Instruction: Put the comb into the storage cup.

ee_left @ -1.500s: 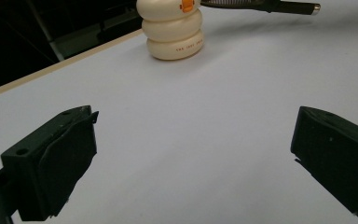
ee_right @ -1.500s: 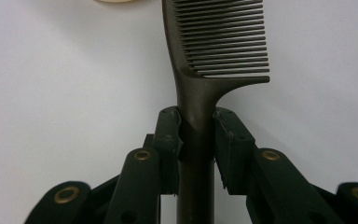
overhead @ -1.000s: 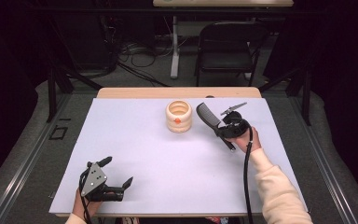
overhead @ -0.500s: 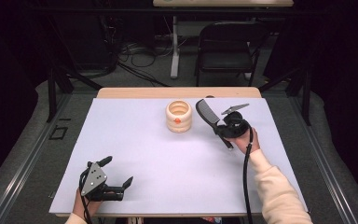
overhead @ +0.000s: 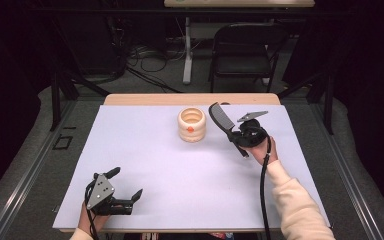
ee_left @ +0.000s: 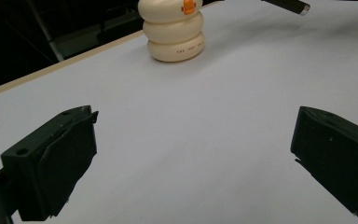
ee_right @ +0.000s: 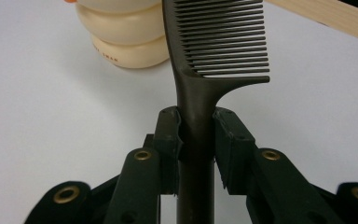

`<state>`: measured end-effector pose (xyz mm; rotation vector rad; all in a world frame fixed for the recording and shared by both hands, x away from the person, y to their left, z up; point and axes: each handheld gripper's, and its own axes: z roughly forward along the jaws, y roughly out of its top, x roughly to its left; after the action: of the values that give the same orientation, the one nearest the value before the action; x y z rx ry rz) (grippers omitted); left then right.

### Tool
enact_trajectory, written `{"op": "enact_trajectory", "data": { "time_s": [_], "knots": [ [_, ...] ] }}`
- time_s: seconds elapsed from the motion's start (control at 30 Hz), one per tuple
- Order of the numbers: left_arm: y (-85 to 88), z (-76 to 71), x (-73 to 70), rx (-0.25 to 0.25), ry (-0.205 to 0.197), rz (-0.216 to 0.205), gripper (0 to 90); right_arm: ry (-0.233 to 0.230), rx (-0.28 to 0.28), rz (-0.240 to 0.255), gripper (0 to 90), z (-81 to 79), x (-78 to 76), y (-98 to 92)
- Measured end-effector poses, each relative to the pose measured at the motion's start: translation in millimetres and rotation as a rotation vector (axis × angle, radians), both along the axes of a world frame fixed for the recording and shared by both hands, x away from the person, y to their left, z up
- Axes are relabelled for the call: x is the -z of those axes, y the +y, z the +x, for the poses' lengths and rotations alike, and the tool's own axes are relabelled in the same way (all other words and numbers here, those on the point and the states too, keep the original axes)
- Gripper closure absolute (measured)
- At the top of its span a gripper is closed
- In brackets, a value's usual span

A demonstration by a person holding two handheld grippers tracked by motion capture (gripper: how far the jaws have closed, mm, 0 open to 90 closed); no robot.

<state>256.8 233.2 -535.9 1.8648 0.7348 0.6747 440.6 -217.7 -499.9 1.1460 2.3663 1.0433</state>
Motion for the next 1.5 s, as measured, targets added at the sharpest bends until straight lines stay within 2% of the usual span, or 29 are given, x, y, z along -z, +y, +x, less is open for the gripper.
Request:
{"op": "enact_trajectory", "data": {
  "time_s": [0.17,0.7,1.07,1.5],
  "knots": [
    [-0.3,0.3,0.1,0.004,0.001,0.0,0.2,-0.012,-0.003,0.018,72.0,-1.0,-1.0,0.8],
    [-1.0,0.0,0.2,0.005,0.0,0.0,0.2,-0.033,-0.031,0.011,72.0,-4.0,-4.1,9.9],
    [-1.0,0.4,-0.1,0.006,0.0,-0.003,0.2,-0.069,-0.042,0.033,72.0,-6.5,-9.2,13.4],
    [-1.8,0.9,-0.4,0.006,-0.005,0.0,0.2,-0.091,-0.056,0.051,72.0,-11.3,-13.1,20.1]
  ]
}}
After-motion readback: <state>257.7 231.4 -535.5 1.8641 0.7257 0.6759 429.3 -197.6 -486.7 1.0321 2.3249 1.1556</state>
